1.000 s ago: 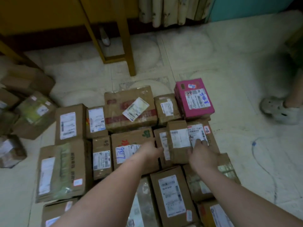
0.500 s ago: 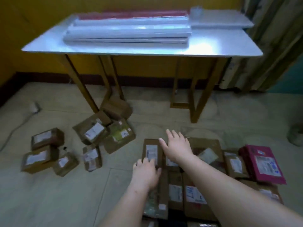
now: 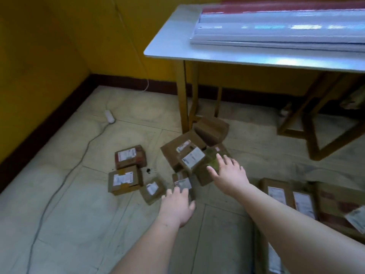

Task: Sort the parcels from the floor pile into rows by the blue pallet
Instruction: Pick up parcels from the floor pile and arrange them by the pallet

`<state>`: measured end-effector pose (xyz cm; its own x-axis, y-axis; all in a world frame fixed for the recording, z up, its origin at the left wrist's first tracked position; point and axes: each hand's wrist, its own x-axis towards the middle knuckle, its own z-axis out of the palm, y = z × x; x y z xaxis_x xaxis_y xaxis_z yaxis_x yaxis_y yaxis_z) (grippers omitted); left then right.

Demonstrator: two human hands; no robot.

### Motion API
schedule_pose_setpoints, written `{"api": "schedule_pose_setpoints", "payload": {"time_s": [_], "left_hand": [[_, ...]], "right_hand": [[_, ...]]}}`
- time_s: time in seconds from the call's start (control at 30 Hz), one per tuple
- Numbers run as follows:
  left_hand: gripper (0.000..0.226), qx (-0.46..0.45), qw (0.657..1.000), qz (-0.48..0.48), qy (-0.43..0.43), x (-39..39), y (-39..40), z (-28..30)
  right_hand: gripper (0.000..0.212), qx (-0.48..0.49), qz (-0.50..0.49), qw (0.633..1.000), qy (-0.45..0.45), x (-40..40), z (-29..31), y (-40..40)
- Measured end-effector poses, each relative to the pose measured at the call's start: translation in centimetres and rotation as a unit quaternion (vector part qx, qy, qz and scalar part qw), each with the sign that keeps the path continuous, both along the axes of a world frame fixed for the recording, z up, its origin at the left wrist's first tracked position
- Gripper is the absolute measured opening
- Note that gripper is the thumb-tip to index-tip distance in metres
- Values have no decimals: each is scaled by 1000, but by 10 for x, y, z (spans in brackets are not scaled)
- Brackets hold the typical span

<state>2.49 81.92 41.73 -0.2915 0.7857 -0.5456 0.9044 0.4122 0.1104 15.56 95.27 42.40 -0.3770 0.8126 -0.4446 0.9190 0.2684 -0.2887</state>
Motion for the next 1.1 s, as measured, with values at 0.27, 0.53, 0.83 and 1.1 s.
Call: {"api": "schedule_pose_setpoints", "payload": {"time_s": [0.27, 0.53, 0.83, 1.1], "left_hand": [[52, -51, 997, 46, -40, -100, 72, -70], [55, 33, 949, 222, -222, -178, 210, -228], [44, 4, 795, 461, -394, -174, 284, -339], [33, 11, 889, 231, -395, -126, 335, -189]], "right_hand": [[59, -85, -61, 994, 42, -92, -88, 77], [64, -59, -78, 991, 88, -133, -263, 171], [66, -181, -279, 916, 226, -145, -385, 198], [39, -117, -379, 884, 250, -72, -247, 211]]}}
